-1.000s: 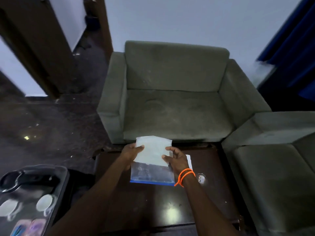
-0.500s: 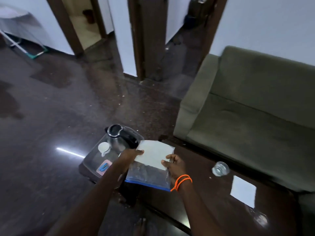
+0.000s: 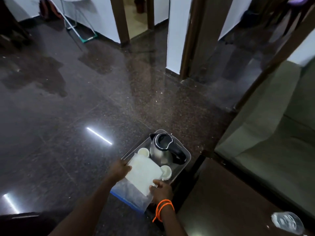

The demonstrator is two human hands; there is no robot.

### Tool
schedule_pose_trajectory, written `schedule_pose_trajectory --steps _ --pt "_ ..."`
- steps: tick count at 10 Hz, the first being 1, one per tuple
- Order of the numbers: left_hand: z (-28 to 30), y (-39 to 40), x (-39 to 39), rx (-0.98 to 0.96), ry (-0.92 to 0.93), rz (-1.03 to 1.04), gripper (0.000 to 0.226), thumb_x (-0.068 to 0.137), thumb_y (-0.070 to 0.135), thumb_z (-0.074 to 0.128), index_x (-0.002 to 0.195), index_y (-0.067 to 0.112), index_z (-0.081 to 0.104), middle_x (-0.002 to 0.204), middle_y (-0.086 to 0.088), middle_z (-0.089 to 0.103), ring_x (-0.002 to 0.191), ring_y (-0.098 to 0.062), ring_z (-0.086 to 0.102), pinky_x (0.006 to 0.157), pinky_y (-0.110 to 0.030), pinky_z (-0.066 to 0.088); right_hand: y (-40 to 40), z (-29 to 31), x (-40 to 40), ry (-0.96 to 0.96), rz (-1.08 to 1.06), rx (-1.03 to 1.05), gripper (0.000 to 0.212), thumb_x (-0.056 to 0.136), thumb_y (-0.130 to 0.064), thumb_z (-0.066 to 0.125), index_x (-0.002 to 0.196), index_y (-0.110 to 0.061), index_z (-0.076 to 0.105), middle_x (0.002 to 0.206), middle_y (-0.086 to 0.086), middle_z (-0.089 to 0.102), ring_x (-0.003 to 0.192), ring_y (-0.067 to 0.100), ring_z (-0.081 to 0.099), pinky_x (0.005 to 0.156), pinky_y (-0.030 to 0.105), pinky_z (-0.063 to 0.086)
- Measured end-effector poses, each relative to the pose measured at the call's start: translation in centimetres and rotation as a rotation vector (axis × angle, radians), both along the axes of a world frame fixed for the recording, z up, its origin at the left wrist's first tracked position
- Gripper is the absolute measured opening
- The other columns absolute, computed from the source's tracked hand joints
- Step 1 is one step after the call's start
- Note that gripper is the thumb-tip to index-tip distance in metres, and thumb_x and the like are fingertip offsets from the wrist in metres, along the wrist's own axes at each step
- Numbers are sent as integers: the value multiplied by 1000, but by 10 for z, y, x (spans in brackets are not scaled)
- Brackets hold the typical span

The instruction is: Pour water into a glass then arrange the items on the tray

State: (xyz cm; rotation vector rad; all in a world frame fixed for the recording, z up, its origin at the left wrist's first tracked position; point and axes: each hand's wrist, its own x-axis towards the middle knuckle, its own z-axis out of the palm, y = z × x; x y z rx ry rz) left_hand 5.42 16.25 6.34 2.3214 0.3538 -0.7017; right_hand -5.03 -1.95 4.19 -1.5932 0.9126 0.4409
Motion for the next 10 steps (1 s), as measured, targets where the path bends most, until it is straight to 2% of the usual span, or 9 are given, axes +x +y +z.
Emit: schedule_pose_trajectory --steps 1,2,3,4,5,7,9,10 --pt "-25 -1 12 67 -65 -66 28 95 15 66 68 9 62 67 -6 60 68 -22 59 64 -29 39 3 -10 14 6 71 -94 37 78 -5 78 115 -9 75 119 11 74 109 23 69 98 28 50" --pt "-46 -6 22 152 -96 -97 29 97 20 64 69 12 61 77 -14 70 77 -31 67 69 -33 49 4 -18 23 7 187 -190 45 80 -10 75 125 -11 70 130 8 68 119 23 64 104 27 46" --pt "-60 -10 27 277 -127 -178 21 95 25 60 91 9 72 96 -14 76 92 -32 72 80 -37 58 5 -28 28 -14 340 -304 51 86 -22 69 136 -17 61 143 6 58 133 19 53 110 24 38" --pt "-67 -13 21 374 -152 -193 25 93 30 62 112 18 72 105 -7 77 95 -26 74 82 -37 60 7 -37 30 17 419 -386 53 89 -29 63 141 -21 56 150 4 48 141 20 43 114 25 34" --pt "-74 -12 17 397 -179 -186 32 93 34 62 121 21 68 110 -5 76 97 -24 73 82 -37 60 8 -41 28 35 485 -466 51 88 -34 60 138 -27 56 146 4 47 139 24 42 112 28 37" --pt "-78 -3 14 306 -234 -177 31 95 34 60 118 15 68 109 -10 74 96 -30 72 83 -42 60 3 -43 26 -3 507 -489 50 88 -39 61 137 -27 57 137 6 50 135 26 45 111 29 39" --pt "-67 -11 9 263 -335 -199 32 100 41 56 116 15 67 111 -10 72 93 -27 70 80 -40 59 -16 -20 22 -66 461 -491 45 89 -40 63 130 -21 61 130 8 56 126 28 51 106 34 44" --pt "-49 -29 6 281 -450 -163 40 100 43 56 126 15 65 119 -11 70 103 -32 68 84 -44 58 -32 -7 20 -155 400 -582 38 89 -36 64 120 -15 66 120 11 61 118 31 56 100 38 47"
